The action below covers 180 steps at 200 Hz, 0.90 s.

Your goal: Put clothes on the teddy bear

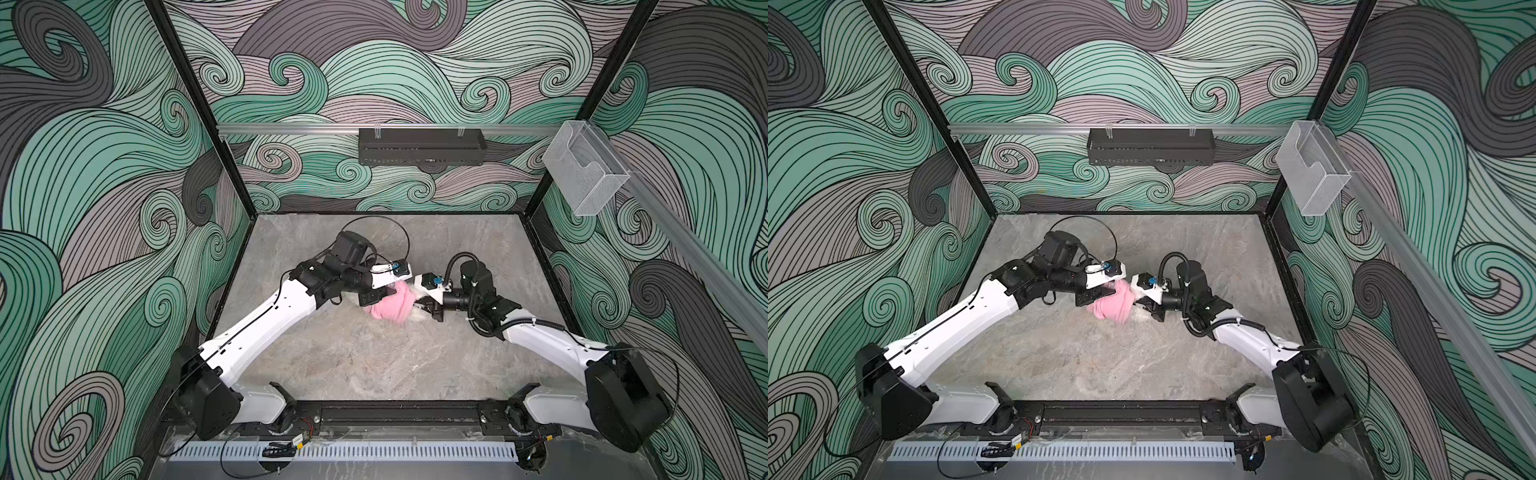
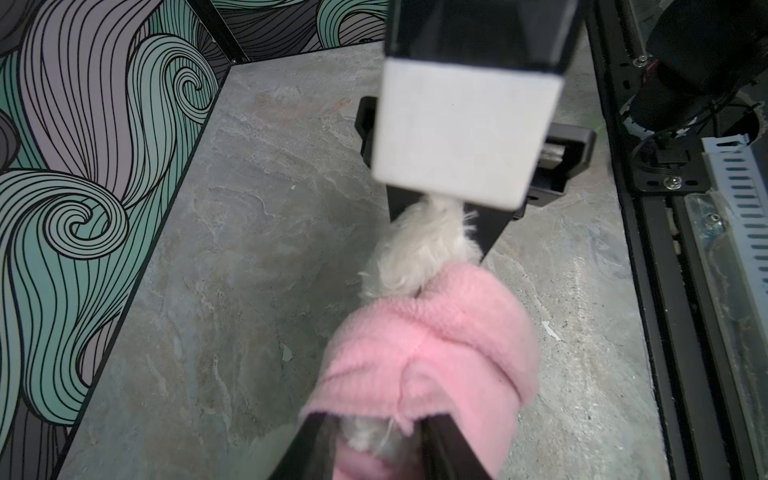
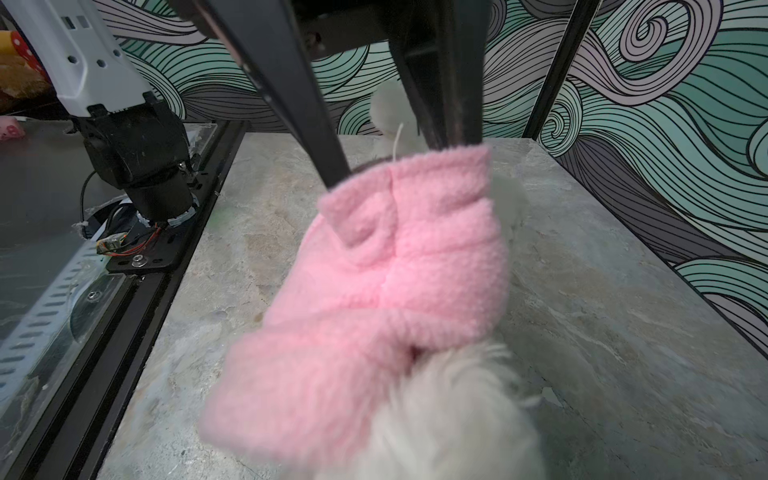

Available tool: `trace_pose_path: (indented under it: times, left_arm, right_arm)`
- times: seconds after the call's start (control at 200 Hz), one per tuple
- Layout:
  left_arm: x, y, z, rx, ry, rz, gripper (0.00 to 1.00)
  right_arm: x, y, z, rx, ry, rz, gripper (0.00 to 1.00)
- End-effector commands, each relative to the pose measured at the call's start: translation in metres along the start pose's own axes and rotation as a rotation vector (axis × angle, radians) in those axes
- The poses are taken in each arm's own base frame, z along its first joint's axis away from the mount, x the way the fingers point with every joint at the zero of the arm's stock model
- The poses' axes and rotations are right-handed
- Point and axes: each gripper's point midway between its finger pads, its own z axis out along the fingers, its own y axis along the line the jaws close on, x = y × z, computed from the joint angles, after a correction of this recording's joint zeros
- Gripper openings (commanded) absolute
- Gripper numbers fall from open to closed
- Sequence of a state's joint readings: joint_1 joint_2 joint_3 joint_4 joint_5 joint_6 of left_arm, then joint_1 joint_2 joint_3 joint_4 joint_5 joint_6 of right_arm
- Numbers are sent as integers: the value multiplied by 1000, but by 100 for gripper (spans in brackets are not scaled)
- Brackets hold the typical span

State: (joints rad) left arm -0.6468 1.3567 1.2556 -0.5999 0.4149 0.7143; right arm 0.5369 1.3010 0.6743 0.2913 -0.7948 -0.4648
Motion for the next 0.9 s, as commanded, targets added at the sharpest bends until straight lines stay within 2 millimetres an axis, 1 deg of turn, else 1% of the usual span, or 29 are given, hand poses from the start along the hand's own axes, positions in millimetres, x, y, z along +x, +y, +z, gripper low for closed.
trace_pose_path:
  times: [0.0, 0.07, 0.085, 0.125, 0.22, 0.305, 0.41, 0.525, 0.57, 0.61, 0.67, 0.685, 0.715, 0.745, 0.8, 0.84, 0.89, 0.895]
  left_arm:
    - [0, -12, 5, 98, 19, -21, 40]
    - [4, -18, 6, 127, 36, -26, 40]
    - [10, -19, 14, 148, 55, -40, 40]
    - [14, -23, 18, 173, 63, -52, 41]
    - [13, -34, 22, 245, 51, -89, 42]
    - [13, -48, 27, 333, 45, -129, 43]
    - [18, -66, 35, 442, 65, -166, 43]
    - [18, -84, 40, 557, 57, -220, 40]
    - [18, -89, 43, 587, 65, -236, 35]
    - [20, -94, 44, 609, 71, -247, 27]
    - [17, -100, 43, 632, 60, -259, 13]
    - [16, -100, 42, 635, 53, -262, 8]
    - [13, -99, 40, 626, 44, -262, 0]
    - [11, -93, 38, 585, 54, -272, 0]
    - [2, -76, 33, 491, 41, -308, 0]
    - [-10, -60, 25, 413, -24, -318, 0]
    - [-21, -35, 14, 289, -128, -347, 0]
    - [-25, -32, 10, 270, -144, -346, 0]
  right_arm:
    - [-37, 9, -5, -40, -129, -104, 0]
    - [-46, 8, -7, -32, -163, -118, 0]
    - [-48, 8, -7, -33, -172, -121, 0]
    - [-55, 7, -9, -30, -196, -125, 0]
    - [-71, 5, -12, -16, -252, -142, 0]
    - [-85, 0, -15, 14, -304, -158, 0]
    - [-102, -7, -19, 56, -362, -170, 0]
    - [-120, -18, -25, 121, -429, -173, 0]
    - [-126, -24, -28, 152, -456, -171, 0]
    - [-132, -28, -30, 178, -473, -167, 0]
    - [-136, -34, -34, 209, -491, -157, 0]
    - [-138, -35, -35, 215, -496, -154, 0]
    - [-138, -37, -35, 222, -497, -146, 0]
    - [-136, -38, -34, 227, -488, -133, 0]
    - [-124, -40, -32, 240, -451, -108, 0]
    - [-113, -42, -32, 255, -425, -84, 0]
    - [-96, -44, -33, 272, -397, -38, 0]
    - [-95, -44, -33, 275, -395, -33, 0]
